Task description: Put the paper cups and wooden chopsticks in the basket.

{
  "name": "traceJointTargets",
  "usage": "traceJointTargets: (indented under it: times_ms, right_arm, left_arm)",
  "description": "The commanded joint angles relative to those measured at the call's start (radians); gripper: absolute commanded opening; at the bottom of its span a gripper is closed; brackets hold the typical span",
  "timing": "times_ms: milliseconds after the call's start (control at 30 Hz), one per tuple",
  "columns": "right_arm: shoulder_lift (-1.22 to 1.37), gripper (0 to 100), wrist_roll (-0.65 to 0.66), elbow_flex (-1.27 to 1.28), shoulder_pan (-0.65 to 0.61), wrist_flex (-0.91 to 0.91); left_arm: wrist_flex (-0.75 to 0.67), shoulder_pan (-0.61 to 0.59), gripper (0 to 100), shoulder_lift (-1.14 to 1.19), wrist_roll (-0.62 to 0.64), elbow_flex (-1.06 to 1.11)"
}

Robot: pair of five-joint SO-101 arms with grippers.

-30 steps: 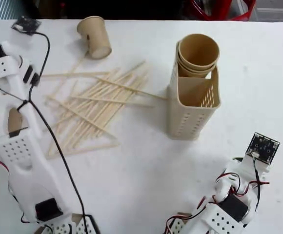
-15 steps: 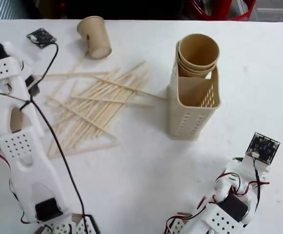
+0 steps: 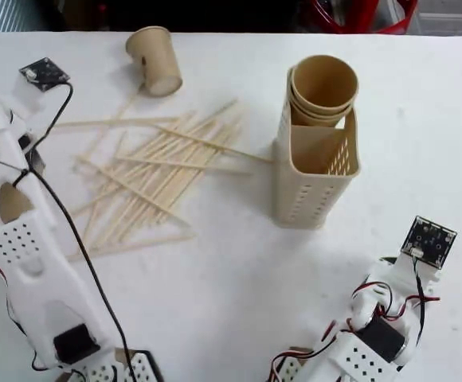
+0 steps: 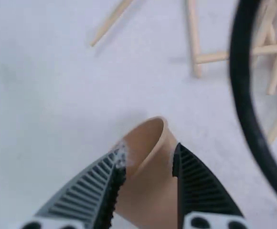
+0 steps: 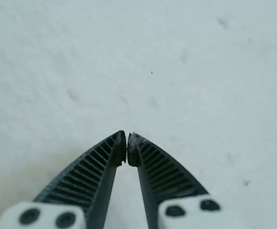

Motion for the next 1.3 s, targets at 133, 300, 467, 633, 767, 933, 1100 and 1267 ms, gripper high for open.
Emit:
traceJointTargets:
  times_ms: [133, 300, 467, 633, 767, 933, 1100, 1267]
  right_arm:
    - [0.007, 2.1, 0.012, 0.006, 0.007, -0.010]
    - [0.007, 2.1, 0.012, 0.006, 0.007, -0.010]
    - [0.007, 2.1, 0.012, 0.006, 0.007, -0.010]
    - [0.007, 2.1, 0.012, 0.006, 0.007, -0.010]
    - [0.007, 2.1, 0.012, 0.006, 0.007, -0.010]
    - [0.007, 2.1, 0.012, 0.006, 0.007, -0.010]
    - [0.007, 2.1, 0.012, 0.006, 0.007, -0.010]
    - [0.007, 2.1, 0.012, 0.006, 0.007, -0.010]
  left_arm:
    - [0.005, 0.001, 17, -0.013, -0.051, 0.146]
    - [0.005, 0.001, 12, -0.013, -0.078, 0.178]
    - [0.005, 0.005, 3, -0.025, -0.077, 0.176]
    - [0.006, 0.024, 2, -0.090, -0.011, 0.175]
    - [0.006, 0.071, 2, -0.231, 0.098, 0.176]
    - [0.006, 0.197, 2, -0.475, 0.351, 0.176]
    - [0.003, 0.446, 2, -0.743, 0.546, 0.176]
    - [-0.149, 0.789, 2, -0.891, 0.703, 0.178]
